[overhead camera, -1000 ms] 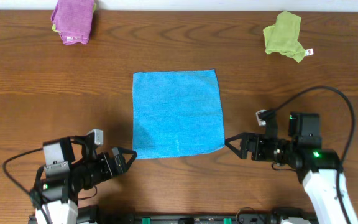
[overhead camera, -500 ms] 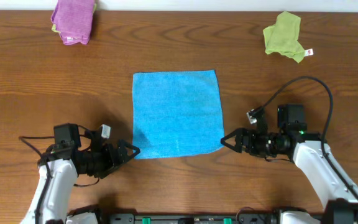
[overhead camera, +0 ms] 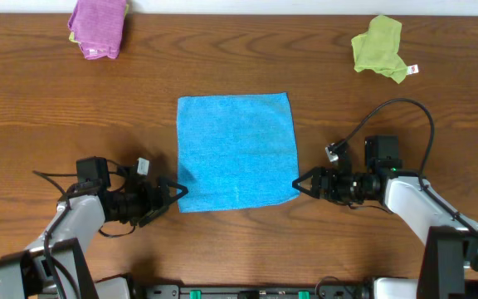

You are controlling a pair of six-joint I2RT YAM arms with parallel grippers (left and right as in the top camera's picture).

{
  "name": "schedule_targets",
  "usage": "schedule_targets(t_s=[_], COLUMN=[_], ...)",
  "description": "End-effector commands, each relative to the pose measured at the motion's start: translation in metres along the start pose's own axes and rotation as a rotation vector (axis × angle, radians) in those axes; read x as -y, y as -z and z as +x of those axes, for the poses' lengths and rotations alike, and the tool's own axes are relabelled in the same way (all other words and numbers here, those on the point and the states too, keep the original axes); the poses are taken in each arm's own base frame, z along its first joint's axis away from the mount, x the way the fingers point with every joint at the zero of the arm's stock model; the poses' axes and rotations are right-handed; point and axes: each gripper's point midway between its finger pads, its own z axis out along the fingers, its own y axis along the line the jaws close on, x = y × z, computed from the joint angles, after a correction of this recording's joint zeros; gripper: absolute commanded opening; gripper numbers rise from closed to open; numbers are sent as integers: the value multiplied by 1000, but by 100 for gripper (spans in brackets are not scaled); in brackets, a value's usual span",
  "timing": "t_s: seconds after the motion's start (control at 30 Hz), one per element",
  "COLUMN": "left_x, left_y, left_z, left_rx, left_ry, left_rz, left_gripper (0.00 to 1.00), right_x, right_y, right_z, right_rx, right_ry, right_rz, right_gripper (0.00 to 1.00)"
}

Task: Fold the cloth
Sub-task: 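Lower both grippers to the near corners of the blue cloth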

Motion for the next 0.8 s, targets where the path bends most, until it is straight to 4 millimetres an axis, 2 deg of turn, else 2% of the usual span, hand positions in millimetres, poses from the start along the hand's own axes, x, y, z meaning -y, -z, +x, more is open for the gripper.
schedule_targets(t_s=[0.0,0.17,0.43,0.63,0.67,0.77], left_x=[-11,-14,-25,-30,-32,-37], left_y=[-6,-13,-22,-24,-24,-24], left_z=[7,18,35,42,44,44], left_rx=[-32,-66,-71,-78,-79,-76], left_ry=[48,51,106,115,118,117], left_rz=[-20,-15,-17,-28,-35,-58], left_gripper=[96,98,99,100,95,91], right_x=[-2,1,16,12,12,8], right_y=[0,-2,-15,-20,-23,-26], right_z=[-2,-2,10,11,13,14], right_rx=[8,5,-57,-68,-79,-91], right_ry=[-27,-36,-103,-92,-98,-93], right_rz=[-27,-19,-10,-40,-41,-56], right_gripper=[77,75,73,69,68,65])
